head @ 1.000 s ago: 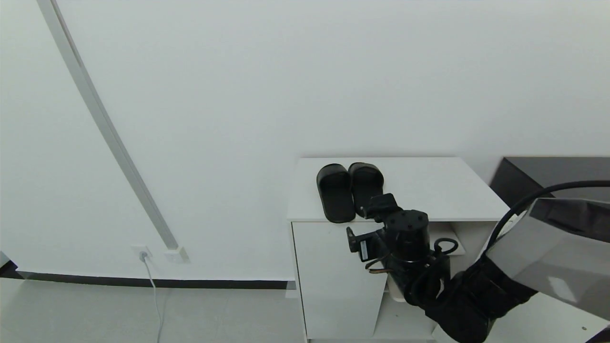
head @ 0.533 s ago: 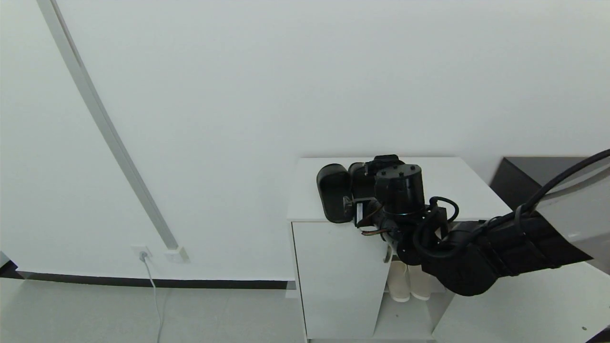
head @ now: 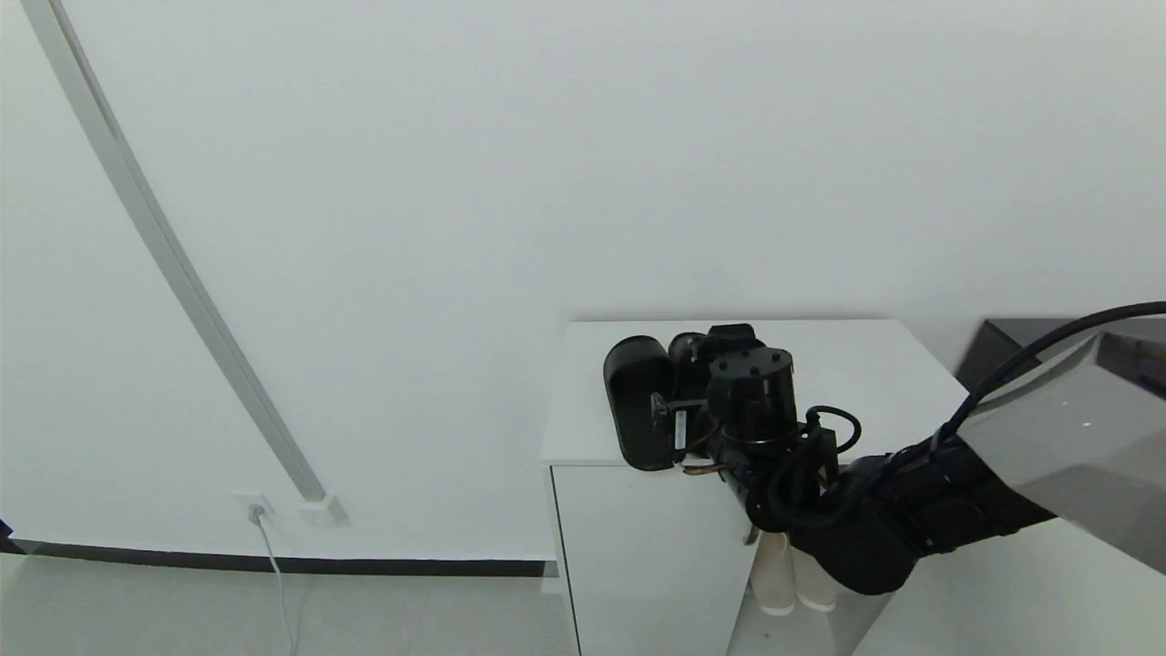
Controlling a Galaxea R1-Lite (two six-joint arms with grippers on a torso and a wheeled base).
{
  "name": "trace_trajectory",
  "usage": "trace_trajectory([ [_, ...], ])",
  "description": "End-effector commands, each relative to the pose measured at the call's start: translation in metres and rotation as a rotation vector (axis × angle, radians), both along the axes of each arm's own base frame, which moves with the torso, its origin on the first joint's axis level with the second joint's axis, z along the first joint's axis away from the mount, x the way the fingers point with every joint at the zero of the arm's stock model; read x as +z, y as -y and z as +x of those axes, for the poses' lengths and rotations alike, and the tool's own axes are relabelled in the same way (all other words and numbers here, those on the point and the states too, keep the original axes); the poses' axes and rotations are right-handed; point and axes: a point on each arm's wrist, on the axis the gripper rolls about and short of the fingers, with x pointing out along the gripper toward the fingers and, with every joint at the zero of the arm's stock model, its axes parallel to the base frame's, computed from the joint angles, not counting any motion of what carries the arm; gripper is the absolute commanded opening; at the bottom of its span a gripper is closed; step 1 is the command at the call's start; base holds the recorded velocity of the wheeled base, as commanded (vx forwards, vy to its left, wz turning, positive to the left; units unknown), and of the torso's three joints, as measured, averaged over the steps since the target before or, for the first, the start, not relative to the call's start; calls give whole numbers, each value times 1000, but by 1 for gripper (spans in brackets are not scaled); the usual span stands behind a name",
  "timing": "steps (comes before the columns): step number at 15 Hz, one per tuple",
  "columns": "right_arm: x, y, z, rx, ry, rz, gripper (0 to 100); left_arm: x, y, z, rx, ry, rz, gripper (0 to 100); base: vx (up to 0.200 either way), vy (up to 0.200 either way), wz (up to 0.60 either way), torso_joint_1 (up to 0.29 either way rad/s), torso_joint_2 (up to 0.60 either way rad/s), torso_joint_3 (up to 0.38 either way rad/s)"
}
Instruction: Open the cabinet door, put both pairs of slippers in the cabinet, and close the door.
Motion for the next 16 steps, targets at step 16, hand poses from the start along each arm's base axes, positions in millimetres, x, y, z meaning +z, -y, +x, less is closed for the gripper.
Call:
trace_trajectory([
  [16,-36,-22,97,-75,24,-12,100,0,0,0,1,-1,0,0,0,0,0,0,0,0],
])
